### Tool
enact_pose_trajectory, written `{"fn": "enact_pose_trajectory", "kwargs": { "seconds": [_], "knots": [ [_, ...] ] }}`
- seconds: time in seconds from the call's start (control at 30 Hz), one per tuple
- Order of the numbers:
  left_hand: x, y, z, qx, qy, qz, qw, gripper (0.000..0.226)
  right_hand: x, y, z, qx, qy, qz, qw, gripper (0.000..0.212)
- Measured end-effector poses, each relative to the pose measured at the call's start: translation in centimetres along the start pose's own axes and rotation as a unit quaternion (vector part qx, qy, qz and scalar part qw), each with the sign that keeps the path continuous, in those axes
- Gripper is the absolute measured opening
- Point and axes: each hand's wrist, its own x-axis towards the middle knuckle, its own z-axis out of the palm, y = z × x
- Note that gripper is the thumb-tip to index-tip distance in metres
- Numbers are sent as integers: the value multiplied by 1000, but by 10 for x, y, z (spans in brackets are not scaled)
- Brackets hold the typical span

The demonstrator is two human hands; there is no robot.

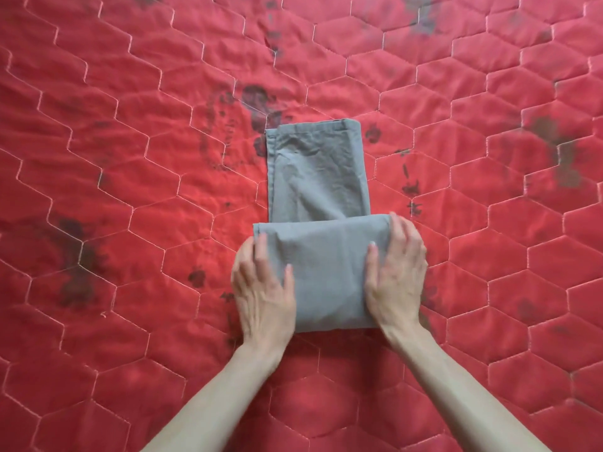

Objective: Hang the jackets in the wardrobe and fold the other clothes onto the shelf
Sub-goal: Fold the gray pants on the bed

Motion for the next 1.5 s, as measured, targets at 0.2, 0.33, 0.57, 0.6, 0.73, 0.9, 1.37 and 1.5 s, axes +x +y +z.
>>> {"fn": "enact_pose_trajectory", "kwargs": {
  "seconds": [0.2,0.33,0.57,0.6,0.73,0.9,1.37,1.5],
  "knots": [
    [12,-8,26,58,-93,177,978,68,-13,9,24,-46,-103,-137,984,72],
    [16,-14,39,74,-101,180,976,72,-12,19,39,-14,-86,-111,990,76],
    [21,-11,41,104,-153,175,967,76,-10,24,44,18,-81,-117,990,73],
    [22,-11,38,100,-157,181,966,77,-10,24,43,26,-78,-124,989,73],
    [19,-26,21,95,-147,278,945,84,-11,29,34,20,-81,-167,982,71],
    [-14,-52,2,178,-212,435,857,109,-39,53,13,-35,-124,-204,970,78],
    [-39,5,-44,81,-338,301,888,81,-19,85,-71,9,-369,-249,895,107],
    [-33,-3,-84,-146,-350,202,903,68,-27,78,-97,66,-286,-278,915,66]
  ]
}}
